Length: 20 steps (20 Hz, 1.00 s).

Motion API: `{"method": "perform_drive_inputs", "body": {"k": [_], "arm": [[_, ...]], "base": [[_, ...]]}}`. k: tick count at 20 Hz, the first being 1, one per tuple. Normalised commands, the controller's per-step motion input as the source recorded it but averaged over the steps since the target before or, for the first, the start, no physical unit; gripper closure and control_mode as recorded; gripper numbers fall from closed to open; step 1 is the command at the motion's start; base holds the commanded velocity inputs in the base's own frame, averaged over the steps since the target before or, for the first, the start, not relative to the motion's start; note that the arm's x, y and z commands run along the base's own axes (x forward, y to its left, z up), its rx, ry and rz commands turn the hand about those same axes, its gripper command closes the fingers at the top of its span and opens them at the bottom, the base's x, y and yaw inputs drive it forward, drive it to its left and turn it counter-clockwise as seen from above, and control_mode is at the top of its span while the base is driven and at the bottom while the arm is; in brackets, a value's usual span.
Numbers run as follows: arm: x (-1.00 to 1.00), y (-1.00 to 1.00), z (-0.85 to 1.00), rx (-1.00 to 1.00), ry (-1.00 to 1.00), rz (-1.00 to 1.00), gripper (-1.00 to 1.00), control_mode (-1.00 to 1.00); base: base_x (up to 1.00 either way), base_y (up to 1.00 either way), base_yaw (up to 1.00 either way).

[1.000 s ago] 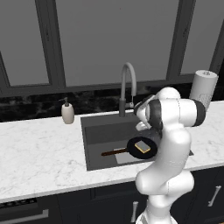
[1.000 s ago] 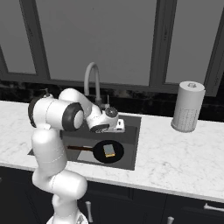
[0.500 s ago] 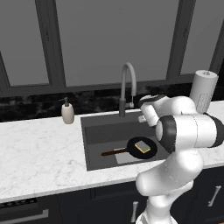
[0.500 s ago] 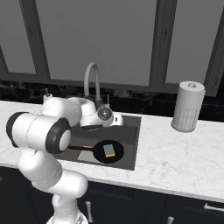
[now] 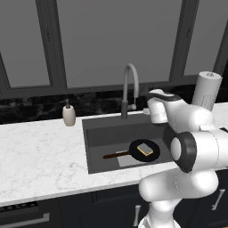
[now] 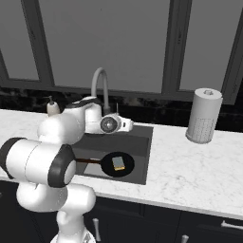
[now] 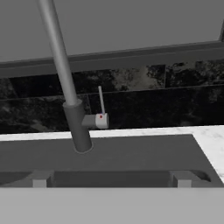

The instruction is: Pick the pan and sponge and place them into the sink. Then turn on the water.

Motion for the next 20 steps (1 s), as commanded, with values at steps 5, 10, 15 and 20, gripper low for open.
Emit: {"method": "perform_drive_inputs", "body": {"k": [5, 10, 15, 20], "arm": [[0.02, 0.0, 0.28, 0.04, -0.16, -0.06, -1.0, -1.0], [0.07, 0.0, 0.17, 0.02, -0.08, -0.01, -1.0, -1.0], [0.11, 0.0, 0.05, 0.0, -0.07, 0.0, -1.0, -1.0], [0.12, 0.05, 0.01, 0.0, -0.06, 0.0, -1.0, -1.0]], "base": [[0.0, 0.0, 0.0], [0.0, 0.0, 0.0], [0.0, 0.0, 0.0], [0.0, 0.0, 0.0]]}}
